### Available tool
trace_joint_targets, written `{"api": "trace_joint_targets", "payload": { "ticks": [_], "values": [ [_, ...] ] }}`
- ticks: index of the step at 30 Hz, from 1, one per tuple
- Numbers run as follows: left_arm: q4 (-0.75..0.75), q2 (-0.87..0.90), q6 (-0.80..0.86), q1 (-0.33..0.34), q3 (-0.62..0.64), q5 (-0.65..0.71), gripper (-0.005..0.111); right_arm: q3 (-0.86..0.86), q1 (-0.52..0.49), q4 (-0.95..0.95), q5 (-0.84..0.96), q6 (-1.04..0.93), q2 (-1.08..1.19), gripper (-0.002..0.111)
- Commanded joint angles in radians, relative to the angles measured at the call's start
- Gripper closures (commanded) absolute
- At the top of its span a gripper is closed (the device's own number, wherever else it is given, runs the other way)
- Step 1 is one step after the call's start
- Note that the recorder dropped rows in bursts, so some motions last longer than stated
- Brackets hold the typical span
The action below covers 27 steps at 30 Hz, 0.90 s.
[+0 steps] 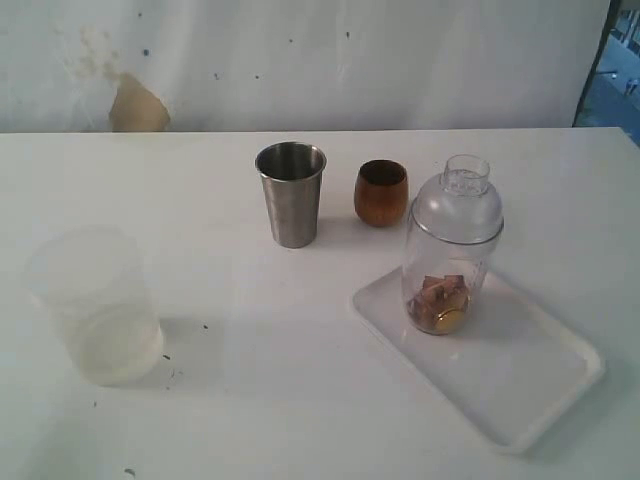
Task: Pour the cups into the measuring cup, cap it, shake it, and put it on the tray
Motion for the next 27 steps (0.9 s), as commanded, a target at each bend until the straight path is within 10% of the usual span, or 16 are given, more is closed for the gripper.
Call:
{"api": "trace_joint_targets", "payload": {
  "ticks": [1,9,19,27],
  "values": [
    [0.003,-0.004,-0.002,-0.001,0.004,-0.01,0.107,0.036,-0.001,0.003,-0.01,-0.037,-0.005,0.108],
    [0.003,-0.004,-0.002,-0.001,0.004,-0.01,0.107,0.211,-0.015,0.005,-0.014,-0.159,-0.099,0.108],
    [0.003,-0.004,-0.002,-0.001,0.004,-0.008,0.107,0.437,-0.283,0.076,-0.033,-0.221,-0.099,0.108],
    [0.003,-0.004,-0.002,-0.001,0.004,-0.008,0.107,0.437,-0.342,0.162,0.278,-0.382,-0.099,0.108]
  ]
}}
